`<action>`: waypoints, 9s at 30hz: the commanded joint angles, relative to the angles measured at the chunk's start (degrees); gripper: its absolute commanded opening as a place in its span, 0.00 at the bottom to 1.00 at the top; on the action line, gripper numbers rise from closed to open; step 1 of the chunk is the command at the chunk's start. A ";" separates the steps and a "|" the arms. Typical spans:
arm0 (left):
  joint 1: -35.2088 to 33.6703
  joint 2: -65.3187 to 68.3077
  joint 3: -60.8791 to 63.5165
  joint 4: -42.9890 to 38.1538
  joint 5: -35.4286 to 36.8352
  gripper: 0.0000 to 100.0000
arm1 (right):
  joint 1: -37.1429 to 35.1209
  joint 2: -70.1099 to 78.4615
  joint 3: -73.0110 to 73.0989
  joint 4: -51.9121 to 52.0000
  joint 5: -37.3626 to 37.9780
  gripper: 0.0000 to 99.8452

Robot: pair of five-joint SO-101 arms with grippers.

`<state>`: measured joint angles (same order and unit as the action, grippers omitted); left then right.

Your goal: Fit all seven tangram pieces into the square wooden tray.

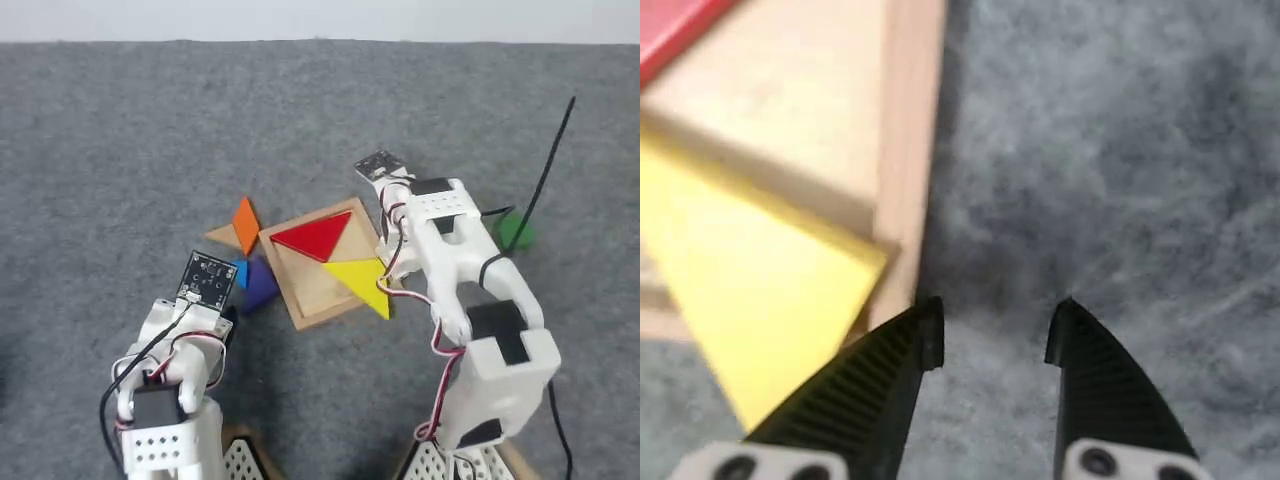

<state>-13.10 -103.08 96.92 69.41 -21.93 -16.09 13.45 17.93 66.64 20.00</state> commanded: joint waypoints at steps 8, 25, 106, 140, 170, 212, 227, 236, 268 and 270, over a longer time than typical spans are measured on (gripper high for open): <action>-0.35 -0.97 -0.48 0.09 -0.44 0.21 | -12.35 -6.11 2.99 3.82 -0.70 0.19; -0.35 -0.97 -0.48 0.09 -0.44 0.21 | -21.49 -5.58 -2.73 2.59 -8.00 0.19; -0.35 -0.97 -0.48 0.26 -0.44 0.21 | -27.47 -8.22 -7.47 -6.55 -15.47 0.19; -0.35 -0.97 -0.48 0.18 -0.44 0.21 | -4.35 -15.60 17.14 -2.33 -4.57 0.19; -0.35 -0.88 -0.48 0.18 -0.44 0.21 | -18.95 -3.82 4.40 -5.05 -9.93 0.19; -6.59 -1.05 -0.75 -7.21 -1.67 0.21 | 15.43 -58.24 37.01 0.75 -3.60 0.19; -9.41 12.66 -26.33 2.55 -10.46 0.21 | 19.12 -71.08 57.85 -11.03 0.70 0.19; -1.23 72.09 -65.89 1.67 6.07 0.21 | 18.77 -71.60 60.66 -13.85 0.70 0.19; 0.97 134.07 -101.76 -1.85 9.32 0.21 | 18.68 -71.16 62.33 -17.36 0.62 0.19; -0.62 134.51 -102.37 -1.85 9.23 0.21 | 18.68 -71.16 62.33 -17.36 0.62 0.19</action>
<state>-10.99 31.69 -2.59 66.77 -11.30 2.29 -56.62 80.53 50.46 20.35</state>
